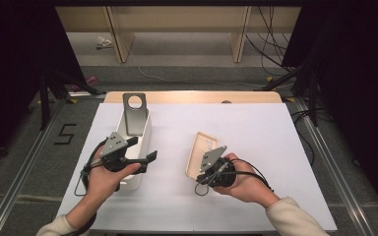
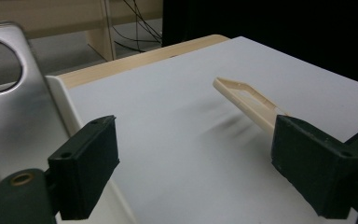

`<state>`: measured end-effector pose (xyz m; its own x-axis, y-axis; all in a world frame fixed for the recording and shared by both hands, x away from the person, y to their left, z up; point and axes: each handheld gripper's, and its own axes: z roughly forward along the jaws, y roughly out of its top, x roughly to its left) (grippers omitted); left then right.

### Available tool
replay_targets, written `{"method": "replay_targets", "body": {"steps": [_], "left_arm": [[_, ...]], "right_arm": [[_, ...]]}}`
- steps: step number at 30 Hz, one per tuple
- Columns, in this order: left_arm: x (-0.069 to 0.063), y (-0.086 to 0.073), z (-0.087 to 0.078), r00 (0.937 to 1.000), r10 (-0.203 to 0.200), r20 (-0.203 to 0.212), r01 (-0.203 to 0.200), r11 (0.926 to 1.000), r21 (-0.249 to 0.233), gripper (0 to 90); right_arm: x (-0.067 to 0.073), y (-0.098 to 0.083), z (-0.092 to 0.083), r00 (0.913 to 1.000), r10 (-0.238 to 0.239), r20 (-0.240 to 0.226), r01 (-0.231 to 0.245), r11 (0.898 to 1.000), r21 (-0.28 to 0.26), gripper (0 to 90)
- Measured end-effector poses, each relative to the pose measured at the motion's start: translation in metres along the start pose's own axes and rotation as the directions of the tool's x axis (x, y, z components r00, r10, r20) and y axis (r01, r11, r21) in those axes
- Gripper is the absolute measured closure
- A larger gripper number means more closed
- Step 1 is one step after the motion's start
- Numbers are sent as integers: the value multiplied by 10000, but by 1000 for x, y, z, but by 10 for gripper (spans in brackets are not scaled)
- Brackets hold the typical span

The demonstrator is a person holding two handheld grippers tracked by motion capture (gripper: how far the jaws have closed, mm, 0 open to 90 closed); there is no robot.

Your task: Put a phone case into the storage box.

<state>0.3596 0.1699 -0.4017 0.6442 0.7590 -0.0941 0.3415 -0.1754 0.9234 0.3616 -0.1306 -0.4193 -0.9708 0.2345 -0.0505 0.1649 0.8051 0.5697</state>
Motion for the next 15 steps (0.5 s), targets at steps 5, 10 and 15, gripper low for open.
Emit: {"method": "replay_targets", "body": {"steps": [5, 10, 15], "left_arm": [[-13, 14, 22, 9994, 118, 339, -138, 9982, 586, 149], [-23, 24, 51, 9988, -19, 492, -37, 9935, 1134, 157], [-32, 36, 80, 9977, -69, 668, -47, 9851, 1720, 175]], "right_arm": [[3, -3, -1, 10000, -33, -31, 33, 10000, -26, 879], [7, -4, -3, 10000, -80, -45, 79, 9999, -133, 879], [9, -5, -6, 10000, -58, -8, 58, 9998, -204, 879]]}}
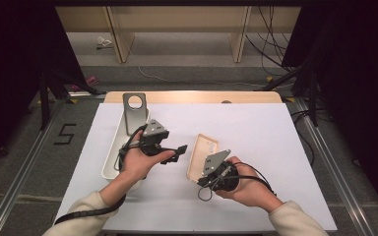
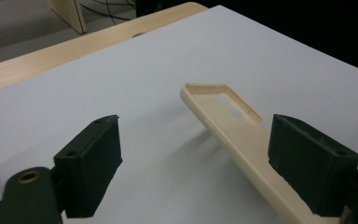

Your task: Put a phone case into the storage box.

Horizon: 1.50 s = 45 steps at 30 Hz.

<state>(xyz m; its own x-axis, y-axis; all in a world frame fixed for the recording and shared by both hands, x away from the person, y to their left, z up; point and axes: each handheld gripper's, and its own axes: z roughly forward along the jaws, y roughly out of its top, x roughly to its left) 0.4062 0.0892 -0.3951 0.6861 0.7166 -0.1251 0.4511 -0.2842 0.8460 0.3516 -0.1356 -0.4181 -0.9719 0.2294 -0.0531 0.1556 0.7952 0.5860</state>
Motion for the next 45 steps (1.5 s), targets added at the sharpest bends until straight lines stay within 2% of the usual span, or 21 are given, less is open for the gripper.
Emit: {"method": "replay_targets", "body": {"steps": [3, 9, 12, 21, 27, 31, 38, 41, 45], "left_arm": [[-1, 9, 15, 9998, -23, -207, 27, 9998, 211, 201], [-1, 20, 34, 9998, -15, -189, 27, 9980, 626, 219], [-1, 21, 39, 9995, -317, -66, 321, 9968, 737, 233], [0, 15, 48, 9989, -472, -56, 476, 9932, 1064, 256], [3, 17, 56, 9973, -723, -138, 735, 9885, 1320, 317], [5, 18, 61, 9936, -1126, -75, 1123, 9811, 1578, 369], [13, 16, 69, 9814, -1920, -71, 1898, 9627, 1928, 455], [15, 14, 71, 9774, -2116, 30, 2064, 9565, 2061, 492], [14, 13, 71, 9740, -2257, 212, 2163, 9532, 2113, 580]], "right_arm": [[0, 0, 0, 10000, -50, 36, 50, 10000, -39, 879], [1, 1, 0, 10000, -92, -28, 92, 9999, -91, 879], [1, 1, 0, 10000, -90, -24, 90, 9999, -112, 879], [2, 2, 0, 9999, -141, 11, 142, 9998, -143, 879], [3, 4, 0, 9998, -184, 28, 184, 9996, -194, 879], [4, 4, -1, 9998, -204, 26, 204, 9995, -245, 879], [6, 6, -2, 9995, -302, 100, 305, 9991, -281, 880], [6, 6, -2, 9994, -334, 59, 336, 9989, -316, 879], [6, 7, -1, 9993, -374, 75, 376, 9988, -318, 879]]}}
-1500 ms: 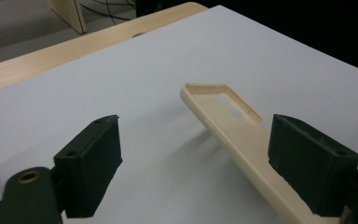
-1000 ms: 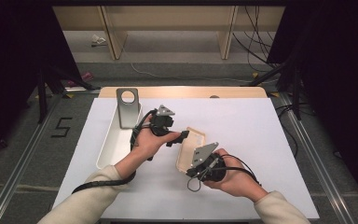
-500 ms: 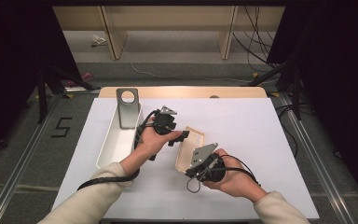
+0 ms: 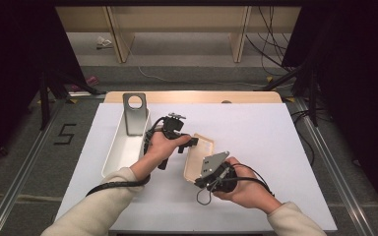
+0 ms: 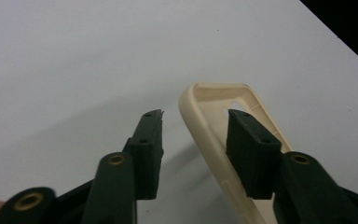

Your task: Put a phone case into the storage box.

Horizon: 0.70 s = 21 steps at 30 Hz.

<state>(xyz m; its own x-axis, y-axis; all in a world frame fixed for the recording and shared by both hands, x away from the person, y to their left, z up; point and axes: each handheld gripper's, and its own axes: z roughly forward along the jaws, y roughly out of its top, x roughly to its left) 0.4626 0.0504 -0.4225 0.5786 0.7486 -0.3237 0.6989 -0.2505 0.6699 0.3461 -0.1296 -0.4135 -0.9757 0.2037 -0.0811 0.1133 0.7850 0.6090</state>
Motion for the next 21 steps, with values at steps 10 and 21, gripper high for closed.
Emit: {"method": "replay_targets", "body": {"steps": [10, 21], "left_arm": [[-7, 2, -7, 9944, -739, 750, 770, 9963, -387, 739], [-29, 6, -23, 9904, -682, 1199, 849, 9865, -1402, 821]], "right_arm": [[3, 0, 4, 9999, -156, -61, 157, 9998, 136, 881], [2, -1, 8, 9999, -130, 100, 126, 9994, 307, 884]]}}
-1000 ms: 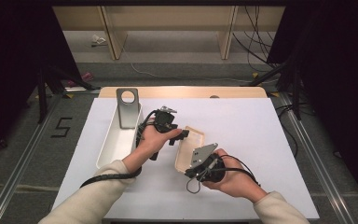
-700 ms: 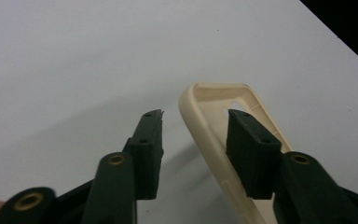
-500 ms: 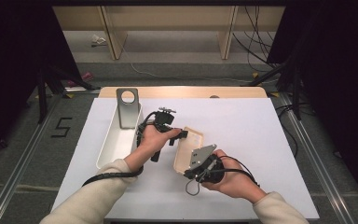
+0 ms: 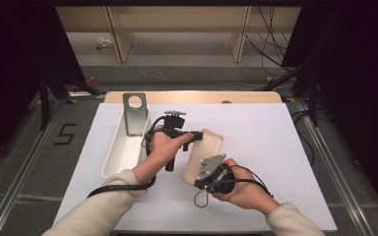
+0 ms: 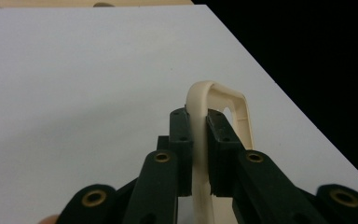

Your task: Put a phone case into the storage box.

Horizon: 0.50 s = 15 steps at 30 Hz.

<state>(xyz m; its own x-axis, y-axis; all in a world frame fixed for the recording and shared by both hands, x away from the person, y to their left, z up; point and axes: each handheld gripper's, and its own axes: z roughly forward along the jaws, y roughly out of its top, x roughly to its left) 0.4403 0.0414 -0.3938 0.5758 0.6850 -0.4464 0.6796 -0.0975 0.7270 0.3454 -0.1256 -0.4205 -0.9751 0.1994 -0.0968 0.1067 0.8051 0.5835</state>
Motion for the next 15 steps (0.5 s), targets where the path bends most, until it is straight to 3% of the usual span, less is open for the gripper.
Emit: {"method": "replay_targets", "body": {"steps": [3, 5, 8, 12, 15], "left_arm": [[-6, 0, -4, 9996, 278, 81, -275, 9988, -396, 825], [-11, 0, -7, 9977, 678, 23, -675, 9953, -694, 826], [-15, -2, -13, 9857, 1604, -520, -1653, 9801, -1102, 826], [-12, -5, -22, 9800, 1874, -667, -1963, 9657, -1703, 825], [-8, -9, -30, 9758, 2015, -850, -2153, 9529, -2134, 824]], "right_arm": [[-1, -1, 1, 9999, 60, 143, -59, 10000, -44, 877], [-1, -2, 1, 9996, 60, 270, -58, 9999, -92, 840], [-3, -3, 0, 9967, 232, 783, -194, 9986, -496, 648], [-7, -6, -2, 9868, 644, 1487, -486, 9930, -1077, 433], [-10, -10, -4, 9810, 1019, 1651, -805, 9880, -1316, 361]]}}
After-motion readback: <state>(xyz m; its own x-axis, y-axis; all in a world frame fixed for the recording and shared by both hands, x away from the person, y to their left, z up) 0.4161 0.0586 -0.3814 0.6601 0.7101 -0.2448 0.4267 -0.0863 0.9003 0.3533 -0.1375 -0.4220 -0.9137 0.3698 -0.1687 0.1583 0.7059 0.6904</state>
